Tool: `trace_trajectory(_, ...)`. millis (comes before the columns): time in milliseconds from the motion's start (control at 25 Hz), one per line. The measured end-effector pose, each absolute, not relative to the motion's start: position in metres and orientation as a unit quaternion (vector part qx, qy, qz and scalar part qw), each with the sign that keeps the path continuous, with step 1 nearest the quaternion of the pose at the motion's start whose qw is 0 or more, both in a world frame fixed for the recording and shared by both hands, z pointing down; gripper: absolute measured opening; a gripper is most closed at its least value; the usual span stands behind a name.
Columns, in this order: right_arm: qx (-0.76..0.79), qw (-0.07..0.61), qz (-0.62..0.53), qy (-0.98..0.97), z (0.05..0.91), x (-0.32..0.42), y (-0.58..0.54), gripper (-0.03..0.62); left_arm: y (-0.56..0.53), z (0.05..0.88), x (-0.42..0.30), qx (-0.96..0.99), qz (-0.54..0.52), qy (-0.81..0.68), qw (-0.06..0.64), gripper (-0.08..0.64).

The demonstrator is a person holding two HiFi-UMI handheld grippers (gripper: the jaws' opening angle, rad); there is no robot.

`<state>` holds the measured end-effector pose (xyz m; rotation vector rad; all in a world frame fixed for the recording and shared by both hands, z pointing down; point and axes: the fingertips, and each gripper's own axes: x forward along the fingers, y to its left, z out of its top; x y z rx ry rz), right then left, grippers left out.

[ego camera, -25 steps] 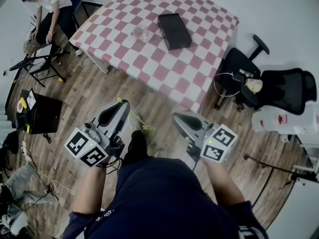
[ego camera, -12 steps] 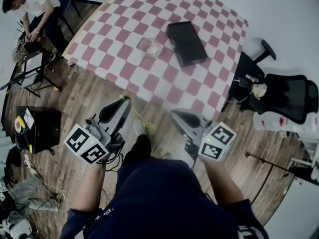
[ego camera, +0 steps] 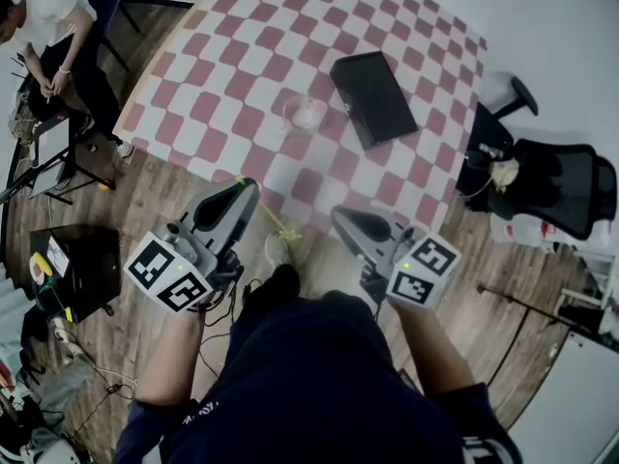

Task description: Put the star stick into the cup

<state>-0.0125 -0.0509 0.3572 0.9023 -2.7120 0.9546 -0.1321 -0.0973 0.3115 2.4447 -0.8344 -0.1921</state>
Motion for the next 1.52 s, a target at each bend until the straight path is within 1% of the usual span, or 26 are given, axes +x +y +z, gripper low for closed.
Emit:
trace_trajectory(320, 0.316, 0.063, 0.313, -0.894, 0.349, -0.016, -0.084, 0.015, -0.144, 0.306, -0.135, 0.914, -0.070, -0.297, 0.268, 0.032)
trace_trajectory(520, 0.317, 0.060, 0.317, -0.892, 0.351, -0.007, -0.094, 0.015, -0.173, 0.298, -0.129, 0.916, -0.069, -0.304, 0.253, 0.032)
trace_trajectory(760, 0.299, 0.065, 0.330, -0.893, 0.366, 0.008, -0.105, 0.015, -0.213, 0.293, -0.112, 0.921, -0.051, -0.320, 0.217, 0.032)
trace_trajectory(1000, 0.291, 0.071, 0.344, -0.890, 0.378, 0.031, -0.122, 0.015, -0.254, 0.293, -0.087, 0.929, -0.021, -0.332, 0.166, 0.032)
trace_trajectory(1520, 0.291, 0.090, 0.381, -0.873, 0.415, 0.064, -0.139, 0.015, -0.307, 0.338, -0.042, 0.940, 0.033, -0.327, 0.092, 0.032)
